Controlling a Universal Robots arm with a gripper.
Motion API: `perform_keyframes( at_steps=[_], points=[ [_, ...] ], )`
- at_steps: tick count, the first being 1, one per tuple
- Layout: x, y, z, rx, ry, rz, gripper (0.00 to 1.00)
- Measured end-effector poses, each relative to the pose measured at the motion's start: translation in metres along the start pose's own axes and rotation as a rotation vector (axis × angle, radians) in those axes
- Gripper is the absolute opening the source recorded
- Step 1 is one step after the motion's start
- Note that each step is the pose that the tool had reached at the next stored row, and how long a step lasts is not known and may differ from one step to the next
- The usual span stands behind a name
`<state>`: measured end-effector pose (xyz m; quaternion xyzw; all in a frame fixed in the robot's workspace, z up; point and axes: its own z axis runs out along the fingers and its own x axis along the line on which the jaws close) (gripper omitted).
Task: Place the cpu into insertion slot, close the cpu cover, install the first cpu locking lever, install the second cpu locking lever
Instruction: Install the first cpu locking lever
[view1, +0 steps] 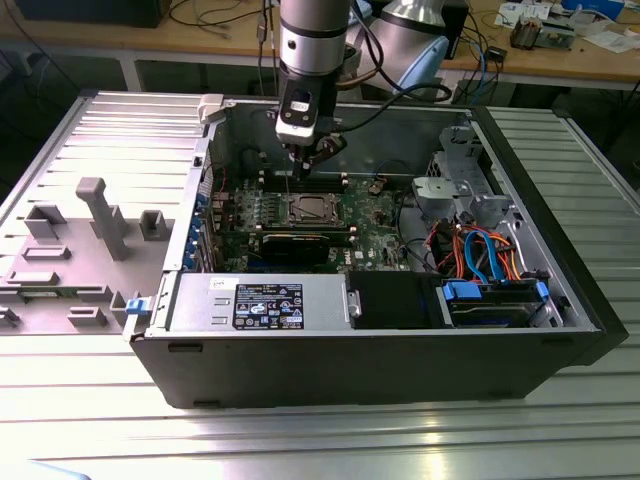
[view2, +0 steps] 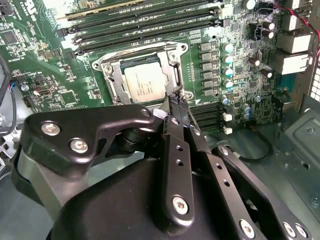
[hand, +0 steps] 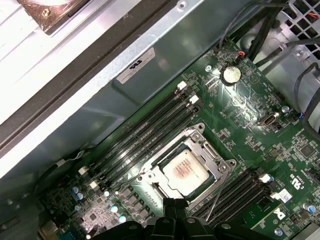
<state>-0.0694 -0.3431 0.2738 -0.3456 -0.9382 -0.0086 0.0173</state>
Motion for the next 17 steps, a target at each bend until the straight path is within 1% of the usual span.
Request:
perform_keyframes(
  at_steps=[3, 5, 7, 8, 12, 15, 17],
  points=[
    [0.0, -0.0002, 0.0, 0.0001, 0.0, -0.006, 0.11],
    [0.0, -0.0003, -0.0001, 0.0018, 0.0002, -0.043, 0.11],
    [0.0, -0.0003, 0.0, 0.0025, 0.0003, -0.066, 0.11],
    [0.0, -0.0003, 0.0, 0.0041, 0.0004, -0.105, 0.11],
    [0.0, -0.0003, 0.0001, 0.0075, 0.0008, -0.194, 0.11],
    [0.0011, -0.0012, 0.0001, 0.0084, 0.0009, -0.219, 0.11],
    [0.0023, -0.0022, 0.0002, 0.0083, 0.0009, -0.221, 0.11]
  ],
)
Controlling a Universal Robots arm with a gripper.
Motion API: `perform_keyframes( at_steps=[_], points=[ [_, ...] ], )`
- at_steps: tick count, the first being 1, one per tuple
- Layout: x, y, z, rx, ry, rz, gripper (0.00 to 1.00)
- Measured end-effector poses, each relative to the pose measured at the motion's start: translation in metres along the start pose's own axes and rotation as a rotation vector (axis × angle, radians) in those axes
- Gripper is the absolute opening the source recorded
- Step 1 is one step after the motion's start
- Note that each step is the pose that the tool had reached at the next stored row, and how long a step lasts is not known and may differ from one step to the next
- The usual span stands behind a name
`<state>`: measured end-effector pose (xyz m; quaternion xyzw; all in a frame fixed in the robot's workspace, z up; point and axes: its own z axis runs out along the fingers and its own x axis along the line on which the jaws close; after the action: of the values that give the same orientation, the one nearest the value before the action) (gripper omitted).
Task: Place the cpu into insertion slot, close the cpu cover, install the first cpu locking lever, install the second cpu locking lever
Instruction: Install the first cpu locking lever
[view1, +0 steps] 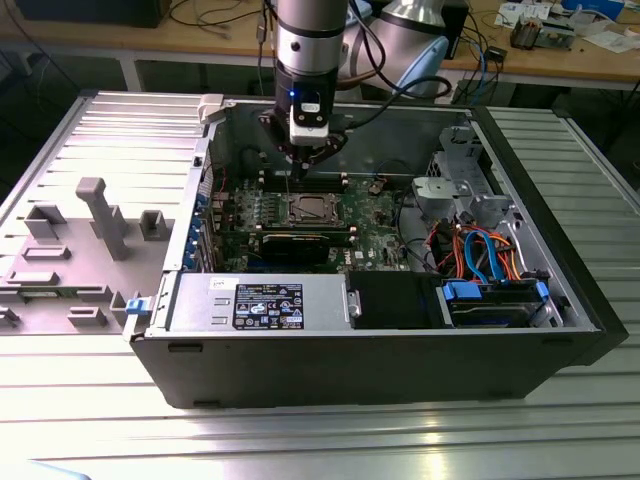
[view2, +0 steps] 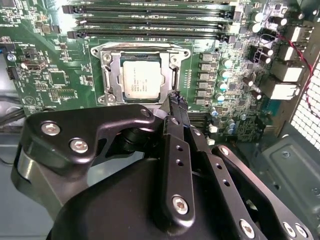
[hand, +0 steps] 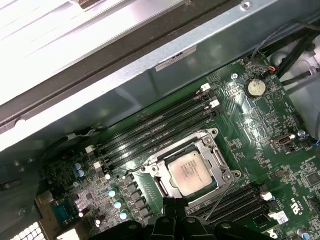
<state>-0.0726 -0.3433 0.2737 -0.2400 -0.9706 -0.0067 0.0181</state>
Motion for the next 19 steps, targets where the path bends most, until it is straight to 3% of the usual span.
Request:
perform_keyframes(
  at_steps=[16, 19],
  points=[
    [0.0055, -0.0031, 0.0001, 0.0003, 0.0001, -0.004, 0.11],
    [0.0104, -0.0057, 0.0003, 0.0005, 0.0001, -0.007, 0.11]
  ],
)
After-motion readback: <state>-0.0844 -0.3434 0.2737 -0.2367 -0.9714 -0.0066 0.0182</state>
